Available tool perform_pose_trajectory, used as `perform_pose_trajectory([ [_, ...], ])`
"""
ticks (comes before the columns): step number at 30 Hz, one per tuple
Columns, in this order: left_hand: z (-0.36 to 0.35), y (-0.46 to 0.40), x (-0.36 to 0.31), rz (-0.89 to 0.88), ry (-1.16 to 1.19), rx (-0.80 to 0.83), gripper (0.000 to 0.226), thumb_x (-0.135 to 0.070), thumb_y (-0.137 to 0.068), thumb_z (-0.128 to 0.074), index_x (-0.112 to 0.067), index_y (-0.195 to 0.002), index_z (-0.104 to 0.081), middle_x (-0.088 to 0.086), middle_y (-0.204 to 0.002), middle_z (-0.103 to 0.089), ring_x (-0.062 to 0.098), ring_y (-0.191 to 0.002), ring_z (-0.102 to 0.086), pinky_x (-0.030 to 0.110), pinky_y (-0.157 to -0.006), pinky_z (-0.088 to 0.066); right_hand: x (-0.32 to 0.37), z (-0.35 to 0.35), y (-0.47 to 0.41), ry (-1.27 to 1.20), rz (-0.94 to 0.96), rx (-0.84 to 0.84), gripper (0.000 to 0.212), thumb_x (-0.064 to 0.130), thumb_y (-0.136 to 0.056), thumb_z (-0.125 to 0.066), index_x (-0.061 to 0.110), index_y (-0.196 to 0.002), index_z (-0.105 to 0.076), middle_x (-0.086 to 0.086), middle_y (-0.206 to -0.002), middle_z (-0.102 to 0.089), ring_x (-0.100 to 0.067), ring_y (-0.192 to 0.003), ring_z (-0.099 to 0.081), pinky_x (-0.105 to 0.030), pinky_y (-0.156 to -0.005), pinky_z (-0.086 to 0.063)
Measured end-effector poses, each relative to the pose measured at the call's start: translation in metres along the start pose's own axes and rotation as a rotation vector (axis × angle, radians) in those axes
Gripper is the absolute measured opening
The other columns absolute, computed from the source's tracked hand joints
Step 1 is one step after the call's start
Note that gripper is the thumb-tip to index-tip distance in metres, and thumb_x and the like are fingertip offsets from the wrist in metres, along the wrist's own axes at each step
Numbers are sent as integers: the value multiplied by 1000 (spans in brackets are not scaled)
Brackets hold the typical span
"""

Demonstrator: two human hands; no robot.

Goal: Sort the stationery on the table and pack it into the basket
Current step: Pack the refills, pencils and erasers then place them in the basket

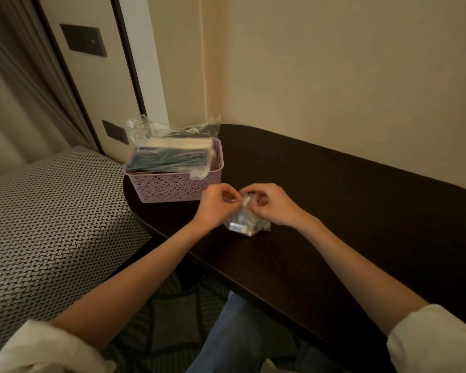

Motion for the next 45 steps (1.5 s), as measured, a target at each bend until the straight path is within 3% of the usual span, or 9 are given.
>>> perform_pose_trajectory([
  [4, 1, 3, 0, 130, 173, 62, 10, -8, -83, -72, -9, -91, -76, 8, -86, -74, 17, -85, -70, 29, -80, -57, -1, -4, 2, -35, -10, 29, 33, 16, -84, -71, 17, -117, -67, 1, -97, -69, -9, -80, -66, -25, -70, -55],
  [9, 10, 8, -4, 4, 16, 172, 22, -1, -84, -68, -10, -102, -75, 1, -97, -74, 5, -89, -68, 17, -82, -55, 1, -8, 0, -27, -62, -90, 16, 17, -77, -78, 15, -93, -75, -1, -86, -71, -7, -78, -64, -18, -68, -51],
  [12, 15, 13, -5, -172, -170, 89, 17, -4, -81, -73, -11, -96, -77, -1, -91, -74, 0, -79, -64, 9, -76, -51, 2, -10, -3, -35, -101, -121, 9, 15, -76, -80, 14, -84, -76, -2, -80, -72, -5, -73, -62, -11, -64, -48],
  [17, 13, 12, -4, -185, -260, -67, 16, -18, -74, -82, -13, -77, -67, 0, -76, -65, 10, -66, -60, 30, -65, -54, 0, -9, -4, -69, -94, -94, 16, 14, -76, -79, 13, -91, -75, -3, -85, -72, -10, -78, -65, -22, -69, -53],
  [22, 8, 7, -4, -52, -69, -39, 21, -17, -74, -82, -14, -78, -62, -3, -72, -64, 7, -65, -62, 17, -62, -51, 3, -6, -4, -22, -79, -68, 14, 15, -79, -77, 11, -92, -76, -5, -88, -73, -12, -82, -66, -21, -72, -53],
  [29, 50, 0, -18, -98, 211, 81, 21, -13, -84, -72, -9, -105, -68, 4, -95, -74, 11, -91, -71, 24, -81, -56, 29, 28, -22, 79, 48, -163, 9, 11, -81, -74, 16, -89, -76, 5, -84, -65, -10, -79, -64, -29, -73, -54],
  [37, 112, -35, -1, -237, -244, -203, 18, -8, -83, -70, -14, -101, -69, 3, -105, -67, 17, -101, -61, 31, -90, -50, 74, 70, -73, -52, 127, -414, 11, 8, -85, -69, 8, -95, -73, -5, -91, -69, -16, -85, -64, -27, -77, -51],
  [41, 105, -53, 10, -236, -545, -82, 37, -33, -82, -72, -18, -115, -64, 9, -126, -53, 26, -120, -46, 41, -101, -37, 79, 65, -94, -183, 108, -555, 7, 7, -85, -68, 10, -91, -71, -4, -87, -68, -14, -82, -63, -25, -73, -51],
  [45, 92, -71, 17, -5, -677, -64, 71, -68, -73, -65, -20, -125, -54, 10, -131, -44, 30, -125, -39, 47, -104, -32, 75, 55, -102, -445, 66, -630, 10, 2, -87, -64, 11, -92, -66, 3, -86, -66, -5, -80, -63, -14, -70, -51],
])
Point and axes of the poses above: each hand's wrist, its own y-axis away from the middle knuckle, its own z-axis out of the back of the hand, x = y × z, the point moved 2 cm from there along -y, towards the middle knuckle
